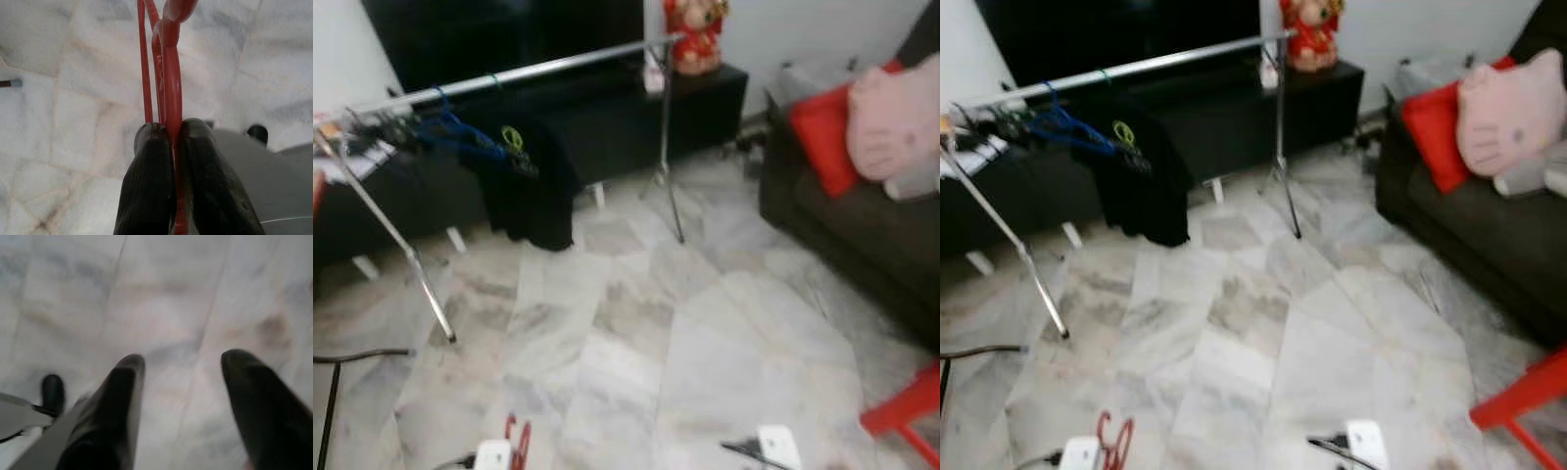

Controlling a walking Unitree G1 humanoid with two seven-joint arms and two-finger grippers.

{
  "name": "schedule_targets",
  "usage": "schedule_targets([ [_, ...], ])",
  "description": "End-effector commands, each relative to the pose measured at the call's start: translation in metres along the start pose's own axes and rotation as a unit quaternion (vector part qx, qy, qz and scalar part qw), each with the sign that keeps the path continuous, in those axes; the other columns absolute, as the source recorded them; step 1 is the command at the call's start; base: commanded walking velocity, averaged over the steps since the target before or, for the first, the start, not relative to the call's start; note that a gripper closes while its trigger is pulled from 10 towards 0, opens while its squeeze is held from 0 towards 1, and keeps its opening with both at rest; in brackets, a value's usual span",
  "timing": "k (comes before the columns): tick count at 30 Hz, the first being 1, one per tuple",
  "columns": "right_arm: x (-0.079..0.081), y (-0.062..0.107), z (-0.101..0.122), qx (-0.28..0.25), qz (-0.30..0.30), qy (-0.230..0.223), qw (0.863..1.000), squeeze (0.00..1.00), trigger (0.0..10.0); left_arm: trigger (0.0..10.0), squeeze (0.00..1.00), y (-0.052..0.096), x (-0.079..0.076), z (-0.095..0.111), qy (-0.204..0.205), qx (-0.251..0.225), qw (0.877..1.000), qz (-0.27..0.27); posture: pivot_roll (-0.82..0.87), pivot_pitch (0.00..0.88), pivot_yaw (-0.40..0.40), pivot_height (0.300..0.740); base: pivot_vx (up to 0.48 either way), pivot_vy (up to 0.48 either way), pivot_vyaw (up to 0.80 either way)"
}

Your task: Hang hanger

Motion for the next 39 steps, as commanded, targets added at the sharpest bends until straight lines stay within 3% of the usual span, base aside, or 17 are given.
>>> schedule_targets([
  [1,0.012,-0.001,0.001,-0.002,0.015,-0.004,1.000,0.00,10.0,10.0,0.00,0.002,0.013,-0.003,-0.004,0.005,1.000,0.015,-0.01,0.000,0.026,0.740,0.330,0.000,0.00],
  [13,0.009,0.000,-0.001,-0.001,0.015,-0.001,1.000,0.00,10.0,10.0,0.00,0.002,0.012,-0.003,0.001,0.003,1.000,0.017,0.00,0.000,0.020,0.740,0.332,0.000,0.00],
  [29,0.045,-0.002,0.001,-0.003,0.035,0.004,0.999,0.00,10.0,10.0,0.00,0.001,0.011,-0.001,0.006,0.001,1.000,0.017,0.00,0.000,0.012,0.740,0.330,0.000,0.00],
  [39,0.039,-0.002,0.003,-0.004,0.033,0.011,0.999,0.00,10.0,10.0,0.00,0.001,0.008,0.000,0.008,0.000,1.000,0.015,-0.01,0.000,0.009,0.740,0.332,0.000,0.00],
])
Point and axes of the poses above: a point about 5 cm out from each wrist's last joint towards the gripper, its own y axis pointing back from the gripper into the wrist, its own z axis along the axis of the wrist's last joint, x = y × z, the point moved 4 cm from there along -y, pointing out of the wrist towards the gripper, and after that the axes turned 4 degrees about -y, right-handed, at the moved point
